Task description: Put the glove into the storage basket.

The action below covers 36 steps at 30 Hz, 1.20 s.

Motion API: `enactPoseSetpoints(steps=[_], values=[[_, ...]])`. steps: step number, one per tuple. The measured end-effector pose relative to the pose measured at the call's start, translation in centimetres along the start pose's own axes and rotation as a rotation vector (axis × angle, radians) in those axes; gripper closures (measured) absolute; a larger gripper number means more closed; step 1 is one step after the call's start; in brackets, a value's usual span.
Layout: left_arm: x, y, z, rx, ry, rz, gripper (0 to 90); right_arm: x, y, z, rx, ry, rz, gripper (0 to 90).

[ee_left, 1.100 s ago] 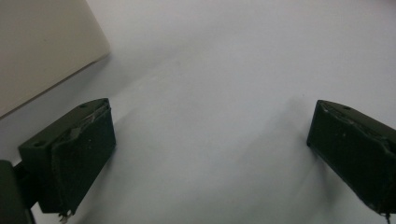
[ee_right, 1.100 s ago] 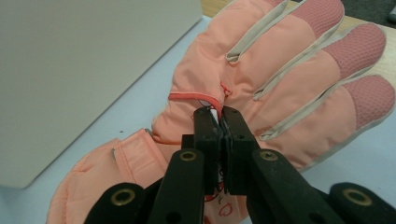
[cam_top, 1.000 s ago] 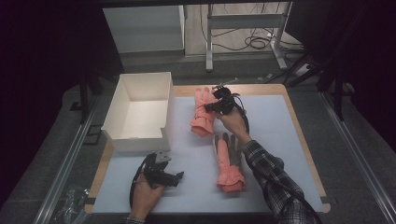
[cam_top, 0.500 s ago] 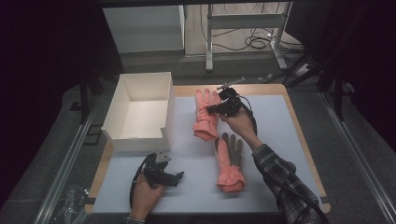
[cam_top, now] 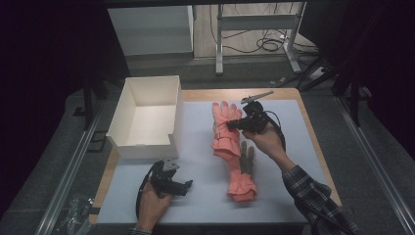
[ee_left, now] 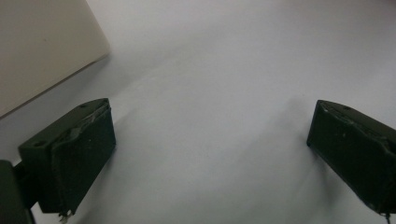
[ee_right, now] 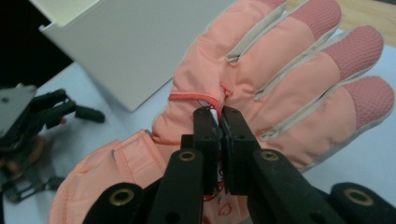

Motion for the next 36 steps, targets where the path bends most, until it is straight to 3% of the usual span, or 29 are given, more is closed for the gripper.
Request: enactPoseSetpoints(steps=[11,21,27,30,36], values=[[0.0,0.0,0.0,-0.003,0.001,-0.003,1.0,-2.8,-3.1,2.9,-0.002,0.028,0.004,85.2],[0.0,0.0,0.0,0.004,0.001,0.002,1.0,-5.1,-5.7,5.0,-0.005,0.022,0.0,85.1],[0.0,0.0,0.0,0.004,0.001,0.003,1.0,-6.3,-7.5,4.7,-0.038,0.022,-0.002,84.8],[0.0,0.0,0.0,0.003,0.001,0.002,1.0,-6.3,-8.4,4.3,-0.061,-0.01,0.015,83.7],[0.0,0.0,0.0,0.0,0.002,-0.003,1.0,-5.7,-9.7,3.2,-0.068,-0.047,-0.021,83.7]])
Point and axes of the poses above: each handheld gripper's, and its own axes: z roughly backward along the jaws, y roughly out of its top, x roughly to its right, the point moved 10 cm from there along -z, roughly forward along the jaws, and after that the axes turned 14 degrees about z, right-handed, at the moved point
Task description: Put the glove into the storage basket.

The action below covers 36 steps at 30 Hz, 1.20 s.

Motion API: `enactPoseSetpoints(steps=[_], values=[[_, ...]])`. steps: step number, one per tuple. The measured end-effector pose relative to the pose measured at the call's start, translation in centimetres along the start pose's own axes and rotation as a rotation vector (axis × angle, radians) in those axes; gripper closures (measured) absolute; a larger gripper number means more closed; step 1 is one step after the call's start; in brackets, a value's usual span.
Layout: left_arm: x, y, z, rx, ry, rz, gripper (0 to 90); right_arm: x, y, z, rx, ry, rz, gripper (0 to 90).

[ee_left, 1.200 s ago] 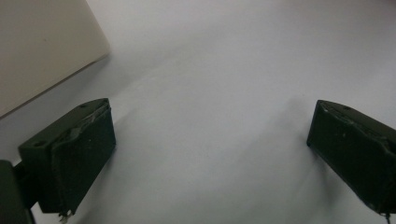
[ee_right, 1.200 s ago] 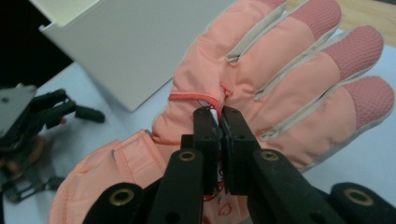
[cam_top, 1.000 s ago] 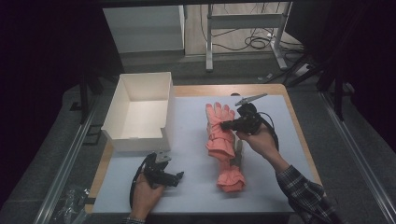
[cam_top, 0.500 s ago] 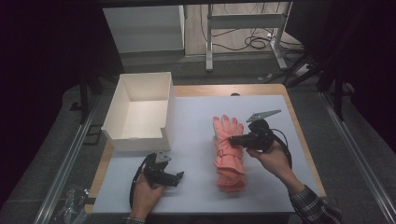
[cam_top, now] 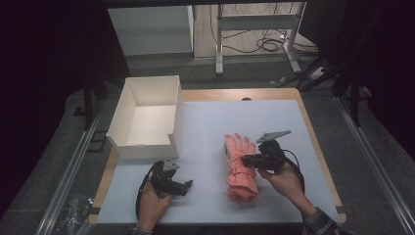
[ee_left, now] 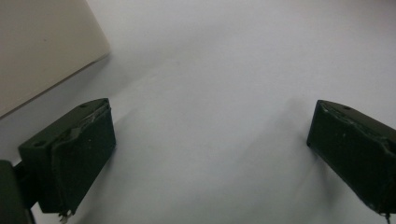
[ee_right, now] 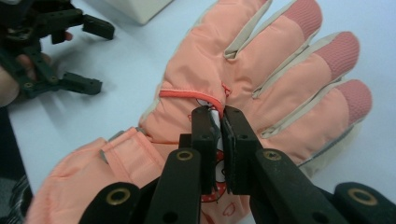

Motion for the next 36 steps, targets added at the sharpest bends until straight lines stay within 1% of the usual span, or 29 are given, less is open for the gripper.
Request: enactPoseSetpoints(steps=[2,3,6,9,13,15,18,21,24,26,27,31,33,36], values=[[0.0,0.0,0.0,-0.001,0.0,-0.001,1.0,0.2,-0.4,-0.3,-0.004,-0.013,-0.009,83.7],[0.1,0.0,0.0,0.005,-0.001,0.006,1.0,0.2,-0.6,-0.5,-0.007,-0.018,-0.01,83.6],[0.0,0.0,0.0,-0.001,0.0,-0.001,1.0,0.1,-0.8,-0.6,-0.003,-0.022,-0.006,82.4],[0.0,0.0,0.0,-0.001,0.0,-0.001,1.0,0.1,-0.7,-0.4,0.002,-0.028,0.012,75.7],[0.0,0.0,0.0,0.003,-0.001,0.004,1.0,0.0,-0.1,0.4,0.032,-0.026,0.034,63.8],[0.1,0.1,-0.1,0.007,-0.001,0.007,1.0,0.3,0.3,1.1,0.043,-0.05,0.051,61.8],[0.0,0.0,0.0,0.004,0.0,0.005,1.0,0.7,0.6,2.0,0.068,-0.068,0.051,58.9],[0.0,0.0,0.0,0.002,-0.001,0.005,1.0,1.4,0.1,2.7,0.069,-0.099,0.059,56.9],[0.0,0.0,0.0,-0.001,0.0,0.002,1.0,2.0,-0.8,3.1,0.077,-0.119,0.055,56.8],[0.0,0.0,0.0,-0.002,0.0,0.001,1.0,2.2,-1.8,3.1,0.072,-0.118,0.049,56.8],[0.0,0.0,0.0,-0.001,-0.001,0.002,1.0,2.3,-2.5,3.1,0.066,-0.116,0.054,57.1],[0.0,0.0,0.0,-0.001,-0.001,0.003,1.0,1.9,-4.5,2.6,0.055,-0.096,0.062,58.1],[0.0,0.0,0.0,-0.002,-0.002,0.003,1.0,1.5,-5.6,2.3,0.049,-0.086,0.07,58.7],[0.0,0.0,0.0,-0.003,-0.002,0.004,1.0,1.0,-6.7,1.9,0.042,-0.076,0.081,58.8]])
Point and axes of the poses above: each handheld gripper's, and its own axes: z roughly backward along the jaws, y roughly out of its top, x roughly to its right, the point moved 10 cm from there along -z, roughly forward along the jaws, and after that the axes turned 14 degrees about z, right-handed, at the moved point
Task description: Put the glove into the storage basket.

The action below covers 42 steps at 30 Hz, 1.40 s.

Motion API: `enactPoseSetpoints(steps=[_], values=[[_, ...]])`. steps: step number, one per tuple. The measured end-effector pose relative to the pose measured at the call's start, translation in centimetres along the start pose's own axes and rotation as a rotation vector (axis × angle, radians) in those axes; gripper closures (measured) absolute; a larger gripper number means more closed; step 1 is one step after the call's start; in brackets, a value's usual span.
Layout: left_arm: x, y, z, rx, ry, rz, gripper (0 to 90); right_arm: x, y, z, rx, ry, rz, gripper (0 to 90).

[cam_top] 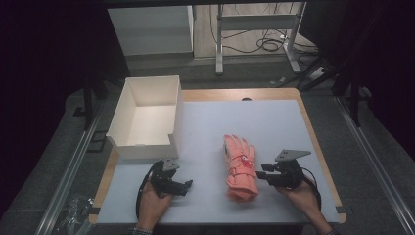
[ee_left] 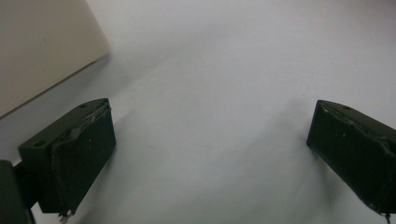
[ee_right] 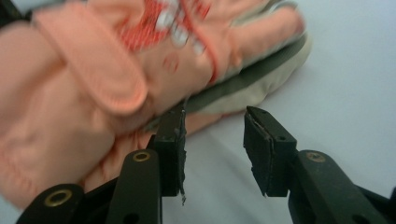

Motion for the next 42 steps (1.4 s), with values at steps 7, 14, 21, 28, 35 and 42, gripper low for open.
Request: enactPoseSetpoints(steps=[7,14,21,28,35,42], values=[[0.0,0.0,0.0,0.002,0.0,0.001,1.0,-1.7,-1.6,0.0,-0.004,0.009,0.045,65.0],[0.0,0.0,0.0,0.002,0.002,0.001,1.0,-2.8,-2.2,-0.5,-0.008,0.066,0.044,81.0],[0.0,0.0,0.0,0.002,0.001,0.001,1.0,-3.9,-2.0,-1.7,-0.014,0.099,0.061,82.1],[0.0,0.0,0.0,0.004,0.001,0.003,1.0,-4.5,-1.2,-2.6,-0.008,0.092,0.072,82.0],[0.0,0.0,0.0,0.001,0.0,0.0,1.0,-5.3,-0.2,-3.8,-0.002,0.095,0.087,82.0],[0.0,0.0,0.0,0.0,0.0,-0.002,1.0,-5.3,0.4,-4.5,-0.008,0.084,0.097,82.0]])
Point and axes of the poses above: each handheld gripper's, and its own axes: z roughly backward along the jaws, y roughly out of its top, x roughly to its right, the point moved 10 cm from there along -z, roughly forward along the jaws, and after that the axes turned 14 degrees about z, right-handed, at the moved point
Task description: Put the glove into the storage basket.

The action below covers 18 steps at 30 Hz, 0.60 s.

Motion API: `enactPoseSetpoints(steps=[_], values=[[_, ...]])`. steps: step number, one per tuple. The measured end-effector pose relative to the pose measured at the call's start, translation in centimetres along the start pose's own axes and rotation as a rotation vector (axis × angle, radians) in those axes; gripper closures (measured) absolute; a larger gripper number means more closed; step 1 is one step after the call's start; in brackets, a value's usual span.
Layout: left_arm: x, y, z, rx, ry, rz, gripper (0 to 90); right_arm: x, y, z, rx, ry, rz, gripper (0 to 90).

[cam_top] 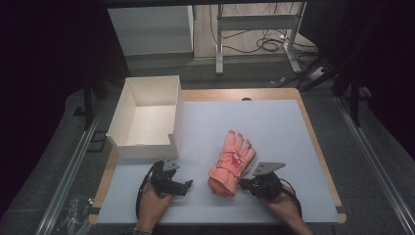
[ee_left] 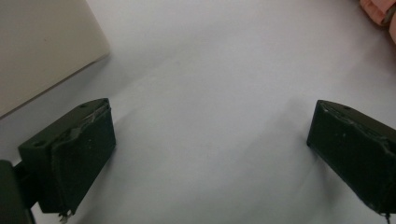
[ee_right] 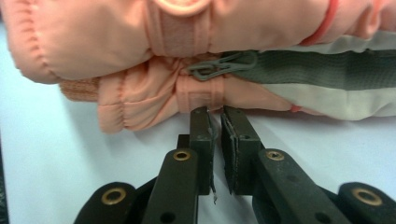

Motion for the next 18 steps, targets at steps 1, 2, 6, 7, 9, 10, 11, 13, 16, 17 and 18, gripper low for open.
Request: enactPoseSetpoints(steps=[1,2,6,7,9,10,11,13,16,17,18], values=[[0.0,0.0,0.0,0.0,0.0,0.0,1.0,0.1,0.0,0.0,0.001,0.002,0.0,81.9],[0.0,0.0,0.0,0.0,0.0,0.0,1.0,0.1,0.0,0.0,0.001,0.004,-0.003,81.8],[0.0,0.0,0.0,0.0,0.0,-0.001,1.0,0.3,0.0,0.0,0.0,0.009,-0.003,81.8],[0.0,0.0,0.0,0.0,0.0,-0.001,1.0,0.3,0.0,-0.1,0.0,0.007,-0.002,81.8],[0.0,0.0,0.0,0.0,0.0,-0.001,1.0,0.5,0.1,-0.2,0.0,0.003,-0.003,81.8],[0.0,0.0,0.0,0.0,0.0,0.0,1.0,0.6,0.2,-0.3,-0.002,0.002,-0.005,81.8],[0.0,0.0,0.0,0.0,0.0,0.0,1.0,0.7,0.3,-0.4,-0.001,0.001,-0.008,81.8],[0.0,0.0,0.0,0.0,0.0,0.0,1.0,0.8,0.5,-0.7,-0.002,-0.001,-0.007,81.8],[0.0,0.0,0.0,0.0,0.0,0.0,1.0,1.0,0.9,-1.1,-0.005,-0.004,-0.004,81.8],[0.0,0.0,0.0,0.0,0.0,0.001,1.0,1.0,1.0,-1.3,-0.005,-0.004,-0.006,81.8],[0.0,0.0,0.0,0.0,0.0,0.0,1.0,1.1,1.1,-1.4,-0.005,-0.005,-0.004,81.8]])
Point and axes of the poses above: each handheld gripper's, and its own axes: z roughly backward along the jaws, y roughly out of its top, x roughly to its right, the point moved 10 cm from there along -z, roughly forward along the jaws, and after that the axes turned 14 degrees about z, right-handed, at the moved point
